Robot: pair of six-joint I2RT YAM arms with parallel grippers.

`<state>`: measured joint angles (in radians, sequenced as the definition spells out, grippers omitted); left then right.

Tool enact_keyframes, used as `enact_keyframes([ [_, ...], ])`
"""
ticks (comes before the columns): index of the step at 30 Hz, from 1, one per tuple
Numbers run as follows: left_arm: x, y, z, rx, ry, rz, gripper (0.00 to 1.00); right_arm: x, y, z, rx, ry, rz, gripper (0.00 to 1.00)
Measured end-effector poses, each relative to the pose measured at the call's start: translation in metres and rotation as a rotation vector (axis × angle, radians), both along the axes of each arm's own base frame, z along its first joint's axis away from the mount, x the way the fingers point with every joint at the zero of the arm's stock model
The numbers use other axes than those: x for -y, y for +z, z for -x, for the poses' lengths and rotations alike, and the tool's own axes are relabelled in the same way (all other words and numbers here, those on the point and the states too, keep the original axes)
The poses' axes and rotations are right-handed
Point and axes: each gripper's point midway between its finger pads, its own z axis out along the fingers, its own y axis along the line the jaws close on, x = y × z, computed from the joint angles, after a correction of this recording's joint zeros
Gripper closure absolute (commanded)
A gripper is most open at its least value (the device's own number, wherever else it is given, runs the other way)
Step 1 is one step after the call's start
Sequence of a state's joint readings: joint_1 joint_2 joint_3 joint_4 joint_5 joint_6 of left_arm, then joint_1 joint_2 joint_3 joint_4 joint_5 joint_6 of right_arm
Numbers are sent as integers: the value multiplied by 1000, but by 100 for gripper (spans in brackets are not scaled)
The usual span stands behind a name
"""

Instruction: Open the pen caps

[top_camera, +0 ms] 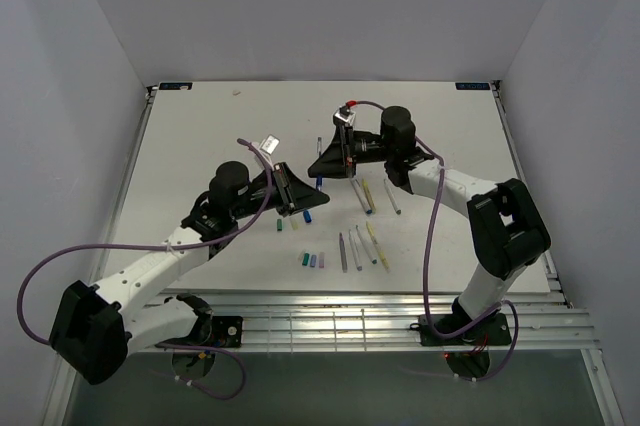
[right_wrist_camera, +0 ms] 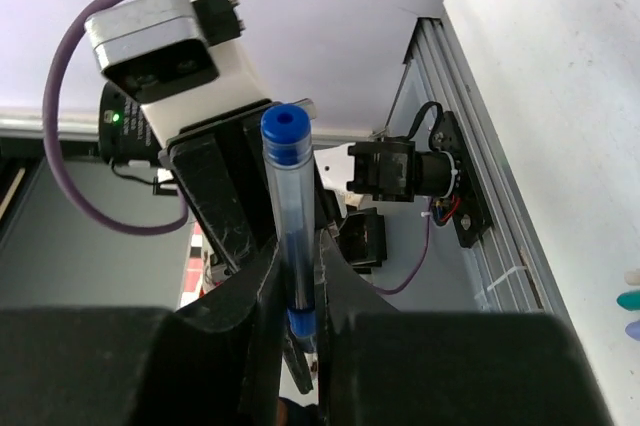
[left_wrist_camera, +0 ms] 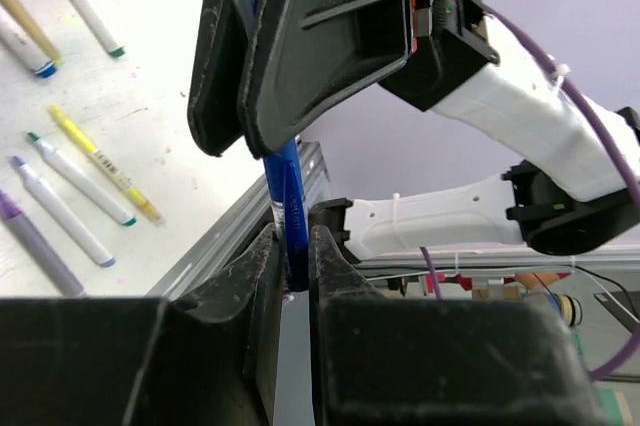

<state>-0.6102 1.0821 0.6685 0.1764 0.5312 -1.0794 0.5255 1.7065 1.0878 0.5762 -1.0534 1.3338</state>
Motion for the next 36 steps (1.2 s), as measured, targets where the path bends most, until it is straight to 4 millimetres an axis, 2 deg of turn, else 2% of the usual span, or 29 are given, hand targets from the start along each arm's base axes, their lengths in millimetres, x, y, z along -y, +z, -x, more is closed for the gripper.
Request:
enact_keyframes([
  [3,1,8,2,17,-14,28,100,1,9,2,39,19,-31,92],
  [6,-3,1,-5,-5,34,-33,100,-1,3,-6,47,-16,38,92],
  [7,-6,0,-11,-15,69,-77,100,-4,0,-14,40,-60,96,92],
  [9,-13,-8,-8,-76,97,-183,100,-4,2,-54,81,-236,248,92],
  [10,-18,-13,-7,-108,121,-257,100,-1,8,-76,125,-333,327,92],
  [12,-29,-22,-7,-145,167,-388,100,15,26,-108,226,-491,448,92],
  [14,-43,-31,-11,-163,221,-491,100,36,37,-122,292,-604,546,92],
  [16,-59,-42,-12,-169,261,-575,100,54,34,-124,323,-654,639,92],
  [18,-73,-51,-9,-174,288,-637,100,66,22,-124,332,-657,721,92],
  [21,-87,-59,-5,-186,321,-697,100,84,-6,-121,321,-620,830,92],
  [23,-95,-67,-4,-200,337,-733,100,103,-30,-120,308,-595,899,92],
  [26,-109,-91,1,-254,347,-798,100,144,-69,-120,253,-581,1002,92],
  [30,-137,-139,8,-373,370,-888,100,207,-121,-109,133,-571,1140,92],
  [33,-154,-163,13,-439,382,-910,98,241,-143,-97,74,-563,1197,92],
  [36,-161,-173,8,-457,387,-910,96,259,-153,-90,56,-548,1231,92],
])
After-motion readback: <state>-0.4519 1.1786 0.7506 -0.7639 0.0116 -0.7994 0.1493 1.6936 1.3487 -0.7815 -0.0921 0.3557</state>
